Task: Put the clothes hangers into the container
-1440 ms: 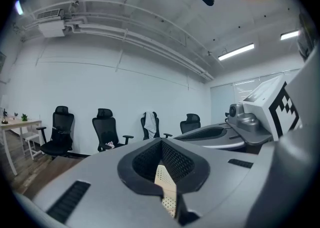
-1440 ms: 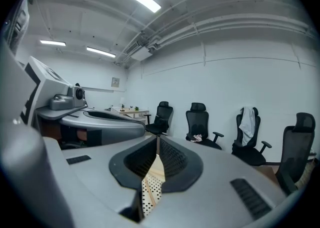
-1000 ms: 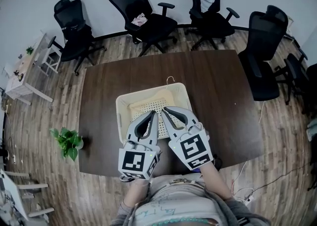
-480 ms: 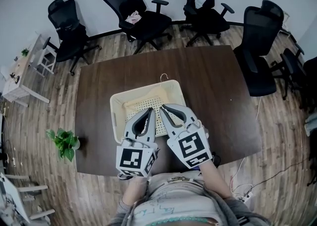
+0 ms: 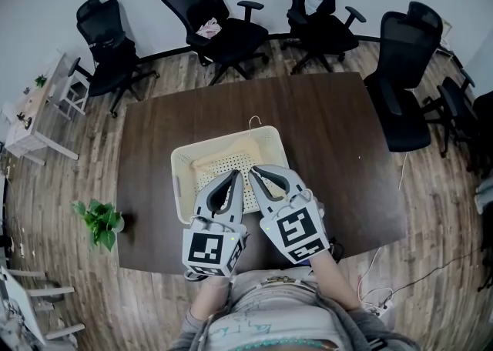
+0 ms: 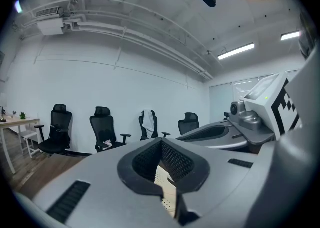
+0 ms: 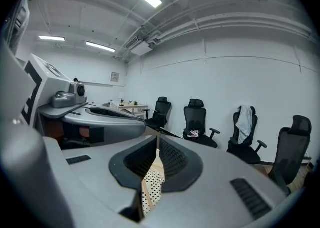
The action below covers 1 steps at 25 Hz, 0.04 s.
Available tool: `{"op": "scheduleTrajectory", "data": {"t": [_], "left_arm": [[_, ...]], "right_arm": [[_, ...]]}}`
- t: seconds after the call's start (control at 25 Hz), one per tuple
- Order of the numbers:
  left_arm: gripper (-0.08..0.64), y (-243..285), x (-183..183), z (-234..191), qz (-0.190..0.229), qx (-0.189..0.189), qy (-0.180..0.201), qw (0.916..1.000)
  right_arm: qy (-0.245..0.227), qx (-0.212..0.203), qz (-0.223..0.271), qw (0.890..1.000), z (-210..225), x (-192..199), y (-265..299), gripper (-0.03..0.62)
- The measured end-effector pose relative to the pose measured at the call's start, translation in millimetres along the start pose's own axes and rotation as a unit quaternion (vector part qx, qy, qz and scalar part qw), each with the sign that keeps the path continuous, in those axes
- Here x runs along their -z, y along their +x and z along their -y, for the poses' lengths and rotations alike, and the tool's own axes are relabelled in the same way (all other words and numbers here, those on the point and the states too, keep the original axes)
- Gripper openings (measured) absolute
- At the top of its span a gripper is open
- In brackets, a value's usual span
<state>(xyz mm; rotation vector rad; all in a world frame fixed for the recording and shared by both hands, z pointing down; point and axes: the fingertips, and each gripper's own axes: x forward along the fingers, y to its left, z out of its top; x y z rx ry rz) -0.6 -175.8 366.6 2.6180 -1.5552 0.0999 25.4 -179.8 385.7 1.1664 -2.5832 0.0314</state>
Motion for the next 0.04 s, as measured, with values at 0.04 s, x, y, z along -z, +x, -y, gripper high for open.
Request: {"op": "scheduleTrajectory", "data": {"t": [0.04], "left_arm": [[0.011, 0.3, -0.2, -0.1, 0.0, 0.0, 0.0, 1.0]], "right_arm": [[0.0, -0.001, -0.001, 1.0, 0.1, 0.5, 0.3, 0.028]]}}
